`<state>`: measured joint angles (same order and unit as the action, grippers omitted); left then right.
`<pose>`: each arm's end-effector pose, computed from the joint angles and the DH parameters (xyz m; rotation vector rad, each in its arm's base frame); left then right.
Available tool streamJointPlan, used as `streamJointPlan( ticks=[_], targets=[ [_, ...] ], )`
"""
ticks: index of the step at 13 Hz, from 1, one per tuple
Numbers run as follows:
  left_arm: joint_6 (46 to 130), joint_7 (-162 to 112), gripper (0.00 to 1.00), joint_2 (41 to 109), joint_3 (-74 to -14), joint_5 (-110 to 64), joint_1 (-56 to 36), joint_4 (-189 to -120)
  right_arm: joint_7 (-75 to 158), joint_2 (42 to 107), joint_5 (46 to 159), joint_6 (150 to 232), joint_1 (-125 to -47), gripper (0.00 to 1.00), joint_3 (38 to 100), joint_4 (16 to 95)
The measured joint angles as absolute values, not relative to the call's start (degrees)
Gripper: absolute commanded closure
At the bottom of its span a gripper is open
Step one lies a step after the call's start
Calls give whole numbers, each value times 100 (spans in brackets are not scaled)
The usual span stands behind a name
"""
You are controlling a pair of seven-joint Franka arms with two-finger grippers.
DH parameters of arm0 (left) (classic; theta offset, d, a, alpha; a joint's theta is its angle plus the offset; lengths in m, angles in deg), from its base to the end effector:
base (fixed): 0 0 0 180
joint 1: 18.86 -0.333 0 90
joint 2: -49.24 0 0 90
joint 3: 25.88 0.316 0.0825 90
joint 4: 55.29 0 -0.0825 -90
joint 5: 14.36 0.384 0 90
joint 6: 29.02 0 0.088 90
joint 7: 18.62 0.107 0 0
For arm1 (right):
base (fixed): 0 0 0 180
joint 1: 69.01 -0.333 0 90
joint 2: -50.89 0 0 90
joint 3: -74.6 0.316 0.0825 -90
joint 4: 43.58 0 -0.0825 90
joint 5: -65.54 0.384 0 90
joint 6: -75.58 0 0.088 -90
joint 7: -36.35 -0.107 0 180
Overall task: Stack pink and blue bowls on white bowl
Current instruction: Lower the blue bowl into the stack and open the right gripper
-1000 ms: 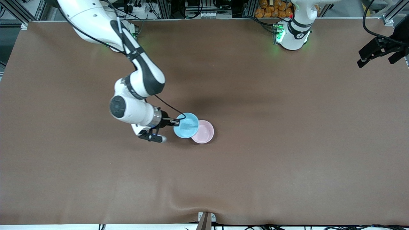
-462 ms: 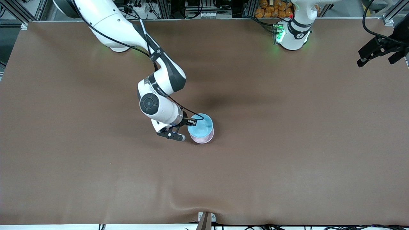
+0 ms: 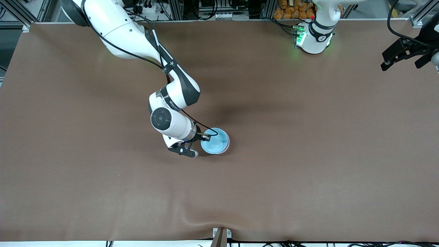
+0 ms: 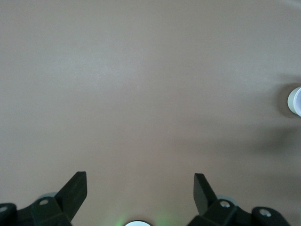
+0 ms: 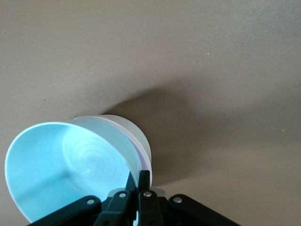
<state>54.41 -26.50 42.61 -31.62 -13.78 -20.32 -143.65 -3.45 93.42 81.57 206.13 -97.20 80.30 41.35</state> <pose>0.5033 -0.0403 0.6887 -3.1212 -0.1009 -0.0488 0.6044 0.3985 0.2431 -2.8426 0.4417 0.1840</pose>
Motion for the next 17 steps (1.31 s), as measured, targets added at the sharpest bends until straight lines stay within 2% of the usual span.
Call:
streamJointPlan(
  ticks=[11,12,13,17],
  targets=[
    [5429,-2647,0,4261,-3274,-1378,-1990,-14370,-345,9354,8099,20537,-9728,100,8041,4092],
    [5429,-2647,0,4261,-3274,-1378,-1990,-14373,-345,9354,8099,20526,-9728,71,8041,4092],
    [5429,-2647,0,4261,-3274,-1378,-1990,-14379,-345,9354,8099,20517,-9728,1,8040,4092],
    [5428,-2647,0,4261,-3275,-1378,-1990,-14395,-353,9354,8098,20384,-9727,0,8033,4092]
  ],
)
